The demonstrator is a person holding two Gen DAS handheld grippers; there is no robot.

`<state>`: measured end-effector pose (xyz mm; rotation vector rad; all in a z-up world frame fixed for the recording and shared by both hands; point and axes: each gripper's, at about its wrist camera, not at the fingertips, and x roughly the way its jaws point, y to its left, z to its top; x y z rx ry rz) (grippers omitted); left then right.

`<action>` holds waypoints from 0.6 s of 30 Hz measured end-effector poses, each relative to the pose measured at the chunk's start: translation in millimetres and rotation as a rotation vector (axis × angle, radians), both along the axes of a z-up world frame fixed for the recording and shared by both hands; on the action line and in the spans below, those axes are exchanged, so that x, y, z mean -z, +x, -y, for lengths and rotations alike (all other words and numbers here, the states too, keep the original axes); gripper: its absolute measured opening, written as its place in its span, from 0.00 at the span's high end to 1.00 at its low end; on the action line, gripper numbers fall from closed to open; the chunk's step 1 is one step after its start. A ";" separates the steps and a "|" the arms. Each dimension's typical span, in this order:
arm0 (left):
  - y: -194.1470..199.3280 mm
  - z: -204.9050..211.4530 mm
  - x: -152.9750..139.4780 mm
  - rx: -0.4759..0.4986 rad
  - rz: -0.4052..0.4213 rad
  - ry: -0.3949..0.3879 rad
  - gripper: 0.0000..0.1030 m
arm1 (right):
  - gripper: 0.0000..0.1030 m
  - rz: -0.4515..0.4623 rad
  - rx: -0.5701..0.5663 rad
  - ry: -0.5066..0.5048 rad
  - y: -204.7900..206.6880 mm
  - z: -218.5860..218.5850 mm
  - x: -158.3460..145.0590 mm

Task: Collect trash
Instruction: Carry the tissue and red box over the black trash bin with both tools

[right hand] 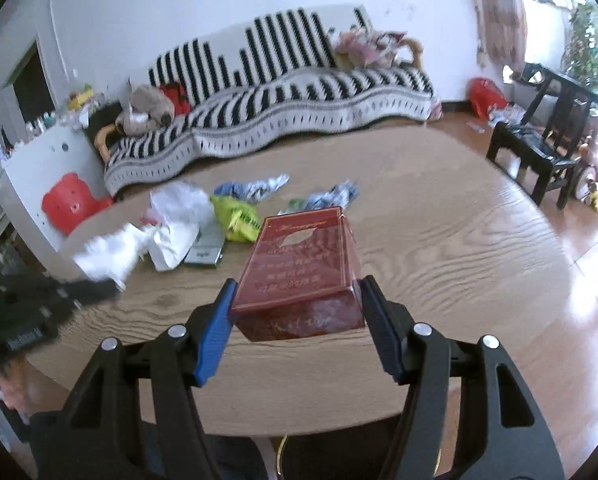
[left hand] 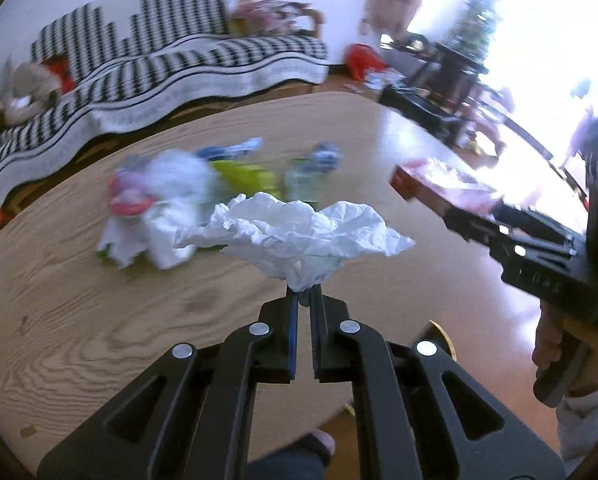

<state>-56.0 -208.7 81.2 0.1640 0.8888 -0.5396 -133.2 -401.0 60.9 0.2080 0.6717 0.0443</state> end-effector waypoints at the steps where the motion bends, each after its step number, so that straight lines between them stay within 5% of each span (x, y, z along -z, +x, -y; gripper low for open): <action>1: -9.1 10.0 -1.4 0.019 0.005 0.002 0.96 | 0.41 0.007 0.008 0.007 -11.3 7.6 -2.4; 8: -69.9 59.5 28.3 0.112 -0.047 0.018 0.96 | 0.41 -0.057 0.060 0.034 -97.2 57.6 25.1; 18: -101.0 117.6 150.2 0.192 -0.330 0.061 0.96 | 0.41 -0.328 0.103 0.163 -131.6 85.9 146.1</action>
